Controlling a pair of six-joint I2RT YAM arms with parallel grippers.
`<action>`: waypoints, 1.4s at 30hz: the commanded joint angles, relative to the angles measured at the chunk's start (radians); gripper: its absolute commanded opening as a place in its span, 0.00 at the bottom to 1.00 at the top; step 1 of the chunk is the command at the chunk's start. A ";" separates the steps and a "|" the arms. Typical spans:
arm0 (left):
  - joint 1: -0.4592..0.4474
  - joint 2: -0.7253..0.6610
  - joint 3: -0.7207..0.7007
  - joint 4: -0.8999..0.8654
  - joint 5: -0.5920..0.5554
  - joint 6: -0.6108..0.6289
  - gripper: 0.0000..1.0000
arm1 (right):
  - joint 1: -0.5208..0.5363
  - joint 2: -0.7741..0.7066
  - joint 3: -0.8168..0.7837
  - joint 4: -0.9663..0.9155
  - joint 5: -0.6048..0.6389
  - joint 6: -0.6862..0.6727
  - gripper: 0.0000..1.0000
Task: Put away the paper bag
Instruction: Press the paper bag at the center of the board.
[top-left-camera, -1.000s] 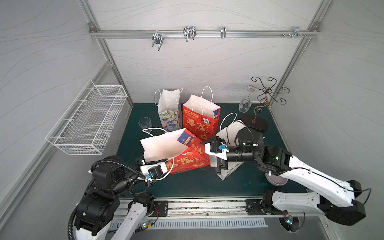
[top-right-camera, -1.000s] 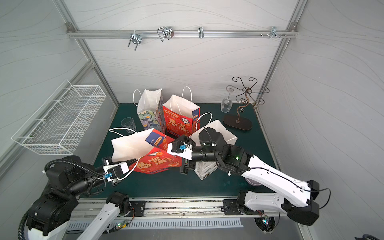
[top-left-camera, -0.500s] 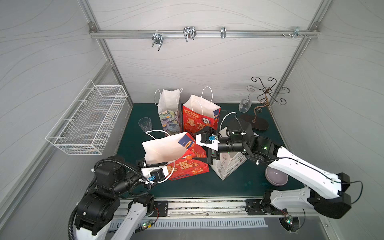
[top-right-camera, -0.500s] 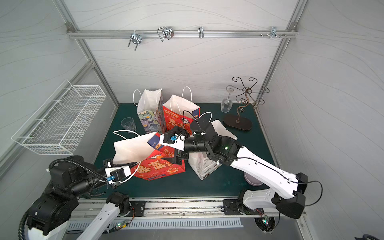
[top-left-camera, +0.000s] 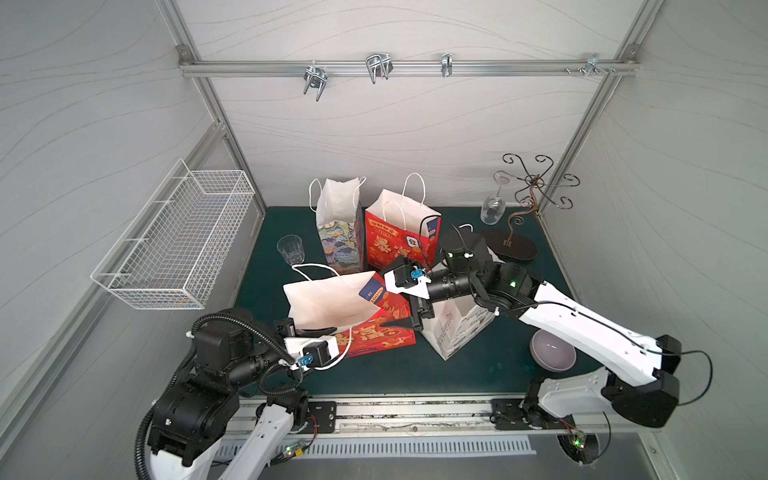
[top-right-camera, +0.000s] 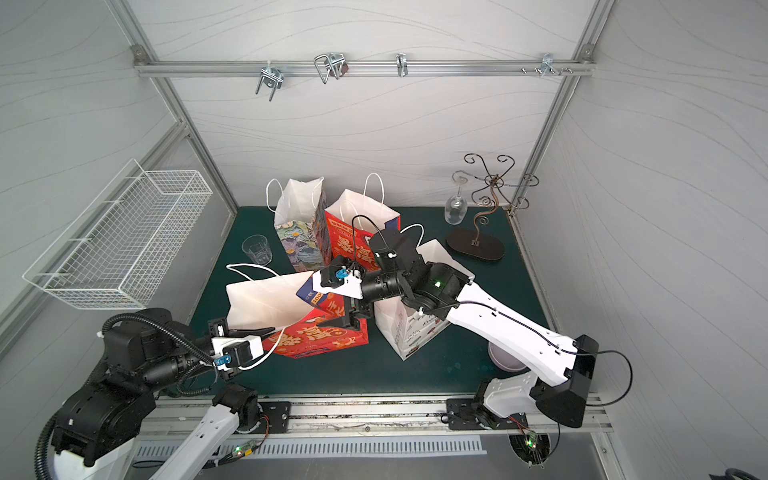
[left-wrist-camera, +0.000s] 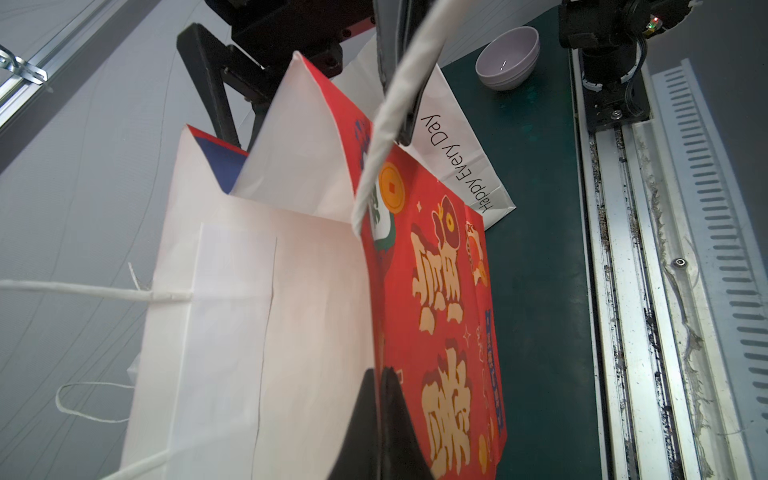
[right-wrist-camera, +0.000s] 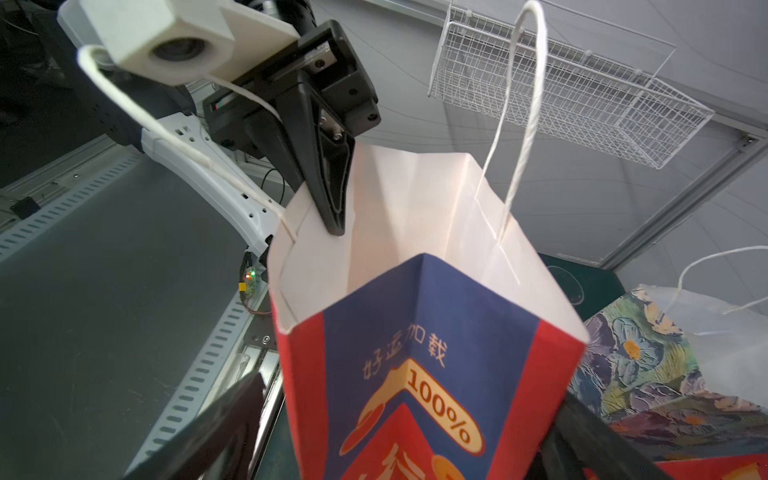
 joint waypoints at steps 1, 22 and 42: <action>-0.013 0.013 0.032 0.013 0.019 0.046 0.00 | -0.001 0.013 0.019 -0.029 -0.087 -0.018 0.99; -0.018 0.039 0.011 0.056 -0.009 -0.164 0.00 | 0.028 0.028 -0.018 0.114 -0.069 0.076 0.53; -0.018 0.019 0.033 0.256 -0.092 -0.517 0.59 | -0.029 -0.025 -0.119 0.252 -0.097 0.203 0.00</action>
